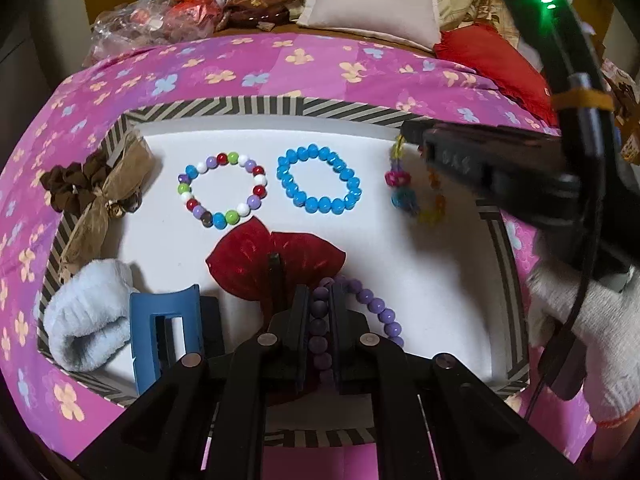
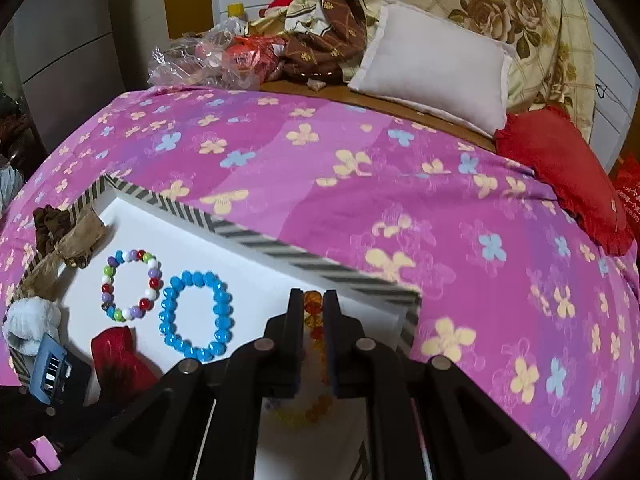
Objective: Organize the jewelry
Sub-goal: 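Carry both bracelets into the box and open both tools to release them, then move left tool to the black scrunchie while right tool approaches the multicolour flower bracelet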
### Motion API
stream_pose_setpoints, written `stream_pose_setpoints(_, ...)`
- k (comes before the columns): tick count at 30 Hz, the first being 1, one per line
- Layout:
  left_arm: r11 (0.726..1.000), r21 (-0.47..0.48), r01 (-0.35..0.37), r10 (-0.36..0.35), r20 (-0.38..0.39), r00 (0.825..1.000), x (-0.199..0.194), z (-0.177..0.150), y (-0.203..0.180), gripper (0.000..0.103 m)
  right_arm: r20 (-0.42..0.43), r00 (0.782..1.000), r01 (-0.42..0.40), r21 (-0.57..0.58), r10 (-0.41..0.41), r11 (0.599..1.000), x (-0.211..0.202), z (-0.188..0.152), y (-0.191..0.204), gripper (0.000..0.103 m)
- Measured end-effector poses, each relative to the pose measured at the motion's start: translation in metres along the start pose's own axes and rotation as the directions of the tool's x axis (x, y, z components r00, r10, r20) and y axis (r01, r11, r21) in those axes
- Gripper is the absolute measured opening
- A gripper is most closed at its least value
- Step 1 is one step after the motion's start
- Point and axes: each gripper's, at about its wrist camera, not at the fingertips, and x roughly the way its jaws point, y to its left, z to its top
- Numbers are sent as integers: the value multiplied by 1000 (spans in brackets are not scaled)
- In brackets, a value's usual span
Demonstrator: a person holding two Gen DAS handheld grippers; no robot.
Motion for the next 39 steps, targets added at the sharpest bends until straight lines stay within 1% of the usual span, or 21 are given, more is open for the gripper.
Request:
stream_pose_setpoints(3,999,-28,26,-26,-12,1000,2,-3,4,13,12,1000,-28,45,28,999,-4,-1,-9,13)
stream_pose_setpoints(4,999,-35,37,-38,-20,999,2,-4,5,15,9,999,-40,73,39,997,-6,-2,-13,20)
stream_pose_setpoints(5,998,-36,45,-46,-26,999,2,-4,6,21,8,999,-46,95,46,994,-9,-4,-17,27)
stream_pose_setpoints(6,998,-35,51,-52,-30,998,1,-5,6,26,8,999,-51,109,50,993,-11,-6,-20,30)
stream_pose_setpoints(8,997,-35,62,-63,-25,998,-3,-7,6,31,16,998,-70,129,68,989,-21,-13,-24,32)
stream_pose_setpoints(10,998,-25,64,-64,-16,998,-10,-10,4,33,22,997,-78,125,76,989,-31,-20,-24,34)
stream_pose_setpoints(12,998,-18,57,-57,2,998,-19,-13,5,34,28,996,-83,120,81,989,-46,-31,-22,41)
stream_pose_setpoints(14,999,-18,51,-51,16,999,-27,-16,6,34,36,996,-85,116,81,990,-61,-42,-18,52)
stream_pose_setpoints(17,999,-8,31,-30,51,998,-44,-27,8,34,65,996,-76,114,69,991,-92,-64,-14,62)
stream_pose_setpoints(18,1000,-6,26,-25,58,998,-48,-29,9,34,72,995,-78,118,70,990,-100,-69,-13,63)
stream_pose_setpoints(20,1000,1,19,-19,83,996,-60,-40,9,34,92,992,-93,139,81,986,-119,-84,-12,71)
stream_pose_setpoints(21,1000,5,18,-18,90,996,-64,-43,10,34,102,991,-102,149,87,984,-129,-93,-10,73)
stream_pose_setpoints(25,999,31,-12,7,137,991,-86,-65,9,34,105,992,-84,140,69,987,-161,-122,2,74)
stream_pose_setpoints(30,1000,25,-17,13,154,988,-104,-92,11,34,109,992,-80,164,63,983,-193,-156,19,74)
stream_pose_setpoints(36,999,29,-45,39,186,982,-123,-118,13,34,105,991,-92,128,79,988,-217,-185,47,74)
stream_pose_setpoints(39,998,28,-50,44,195,980,-130,-128,14,34,96,994,-66,127,54,990,-223,-196,60,74)
